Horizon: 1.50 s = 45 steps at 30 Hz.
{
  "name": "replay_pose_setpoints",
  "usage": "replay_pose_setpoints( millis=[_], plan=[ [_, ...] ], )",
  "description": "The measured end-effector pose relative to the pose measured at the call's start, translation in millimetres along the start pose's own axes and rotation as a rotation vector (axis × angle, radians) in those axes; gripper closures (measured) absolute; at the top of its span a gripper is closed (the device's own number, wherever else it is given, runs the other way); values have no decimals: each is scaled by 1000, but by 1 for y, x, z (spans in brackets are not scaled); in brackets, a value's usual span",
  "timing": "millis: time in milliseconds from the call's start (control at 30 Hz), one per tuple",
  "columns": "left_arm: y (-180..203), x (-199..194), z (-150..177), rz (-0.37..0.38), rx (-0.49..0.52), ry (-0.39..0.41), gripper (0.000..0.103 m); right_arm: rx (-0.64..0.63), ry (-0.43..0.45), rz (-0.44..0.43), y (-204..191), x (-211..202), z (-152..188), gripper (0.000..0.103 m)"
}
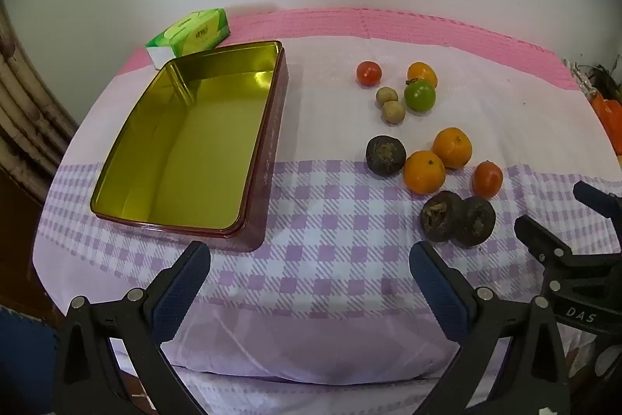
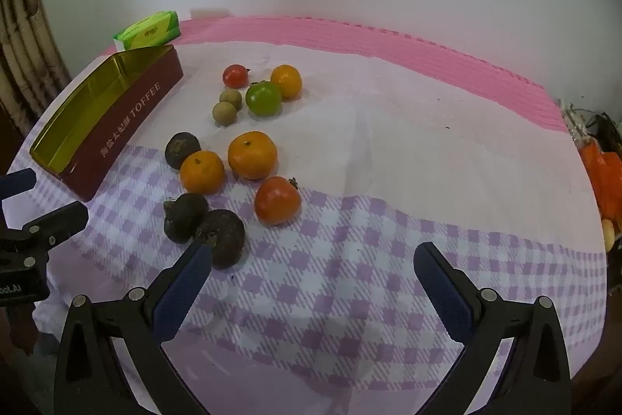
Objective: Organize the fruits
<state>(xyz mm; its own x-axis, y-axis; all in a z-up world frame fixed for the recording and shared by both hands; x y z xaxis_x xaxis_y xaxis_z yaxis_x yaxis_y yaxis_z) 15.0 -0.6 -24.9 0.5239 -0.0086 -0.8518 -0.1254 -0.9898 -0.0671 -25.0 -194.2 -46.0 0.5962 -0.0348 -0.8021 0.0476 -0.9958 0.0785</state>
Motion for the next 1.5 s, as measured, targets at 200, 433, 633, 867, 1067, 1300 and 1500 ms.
replay_pose_setpoints(
  millis=[200, 433, 633, 867, 1067, 1300, 1500],
  plan=[
    [14, -5, 2, 6, 6, 9, 1, 10, -4, -10, -2, -4, -2, 0],
    [-7, 2, 2, 37, -30, -15, 1, 4, -7, -11, -2, -4, 1, 0],
    [-8, 2, 2, 27, -35, -11, 2, 5, -12, -13, -4, -1, 3, 0],
    [-6, -3, 2, 0, -19, 10, 2, 5, -16, -13, -3, 3, 2, 0],
    [-3, -4, 0, 13, -10, 17, 2, 5, -17, -13, -4, 2, 2, 0],
    [-2, -4, 1, 9, 1, 1, 2, 4, -19, -15, -4, 3, 3, 0],
    [-2, -3, 2, -7, 5, -6, 2, 2, -21, -15, -5, 3, 3, 0]
  ],
)
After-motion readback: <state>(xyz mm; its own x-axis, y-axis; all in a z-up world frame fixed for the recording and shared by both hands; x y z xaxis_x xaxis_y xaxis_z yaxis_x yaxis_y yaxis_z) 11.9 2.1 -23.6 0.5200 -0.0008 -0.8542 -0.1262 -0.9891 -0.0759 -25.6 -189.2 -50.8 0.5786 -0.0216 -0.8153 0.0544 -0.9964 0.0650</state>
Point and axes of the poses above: each gripper's, at about its wrist camera, not at the fingertips, and x roughly the way its jaws point, y to its right, z to its underside, the point moved 3 cm from there along x, roughly the way its jaws point, and after that the axes turned 2 degrees about -x, right-handed, at the moved point
